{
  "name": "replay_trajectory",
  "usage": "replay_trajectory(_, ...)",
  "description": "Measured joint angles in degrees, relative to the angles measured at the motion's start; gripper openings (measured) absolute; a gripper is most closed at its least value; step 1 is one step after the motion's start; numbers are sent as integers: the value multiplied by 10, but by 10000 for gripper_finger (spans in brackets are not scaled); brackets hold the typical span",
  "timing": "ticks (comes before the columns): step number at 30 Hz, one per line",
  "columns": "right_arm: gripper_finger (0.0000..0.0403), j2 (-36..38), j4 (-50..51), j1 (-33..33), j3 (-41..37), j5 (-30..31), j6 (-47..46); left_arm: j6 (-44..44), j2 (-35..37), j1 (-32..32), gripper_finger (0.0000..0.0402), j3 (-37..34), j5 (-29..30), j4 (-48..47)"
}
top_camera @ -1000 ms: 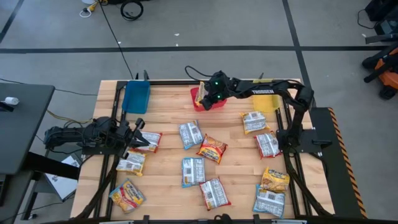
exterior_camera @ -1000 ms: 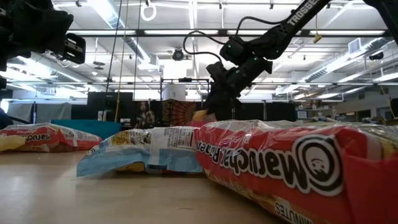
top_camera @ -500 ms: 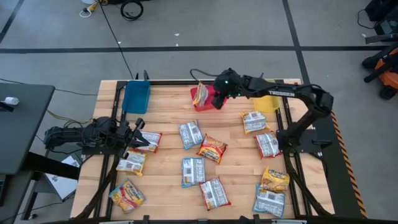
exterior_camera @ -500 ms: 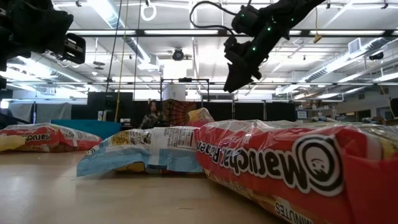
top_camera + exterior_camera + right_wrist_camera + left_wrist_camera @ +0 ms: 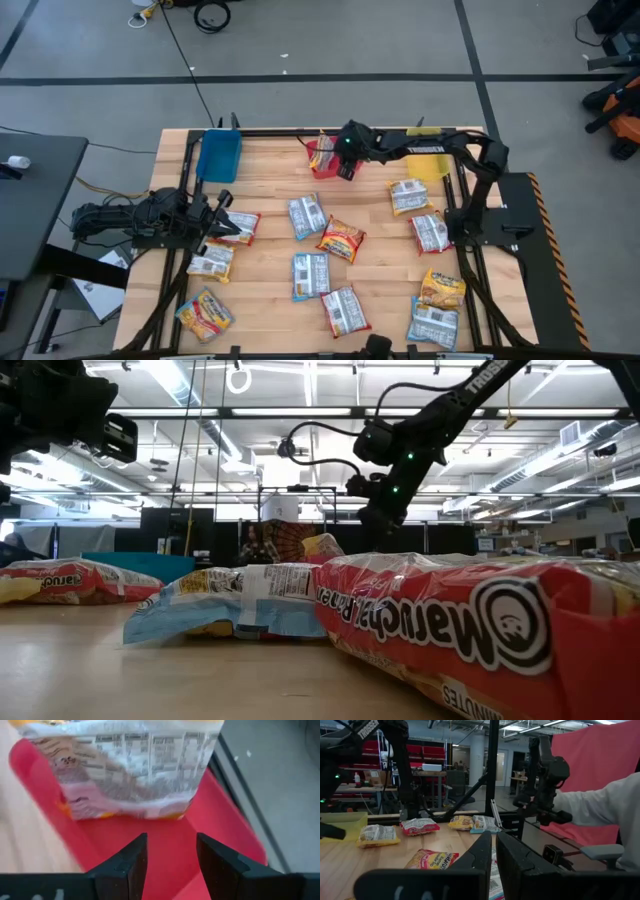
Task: Sort Maruchan noodles
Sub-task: Put the yellow noodle pack into the red bin
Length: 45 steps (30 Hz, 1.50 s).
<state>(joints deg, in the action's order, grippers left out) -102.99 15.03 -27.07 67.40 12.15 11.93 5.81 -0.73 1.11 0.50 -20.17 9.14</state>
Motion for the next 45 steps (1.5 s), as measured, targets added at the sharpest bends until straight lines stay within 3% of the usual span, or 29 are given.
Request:
replay_trajectory(4,172,-1,-29,-23,0,-15,52,0,0,0,32,0,0,2)
replay_trajectory(7,172,-1,-37,-51,0,-74,58,-10,0,0,32,0,13,27)
replay_trajectory(10,172,-1,-38,-70,0,-124,58,-3,0,0,32,0,65,56)
replay_trajectory(15,172,-1,-38,-69,0,-133,58,-3,-32,0,29,0,169,49)
replay_trajectory(21,171,-1,-38,-47,0,-113,59,13,-180,0,9,19,285,106)
replay_trajectory(26,171,-1,-39,-45,0,-91,60,-6,-343,18,6,114,359,100)
replay_trajectory(31,171,-1,-38,-44,0,-84,49,2,-516,80,7,209,418,65)
replay_trajectory(34,171,-1,-38,-44,0,-86,47,-6,-616,130,8,252,404,58)
replay_trajectory(40,171,-1,-49,-45,0,-86,47,-42,-769,241,8,351,323,36)
replay_trajectory(45,171,0,-42,-62,0,-88,-34,-83,-864,307,8,403,233,19)
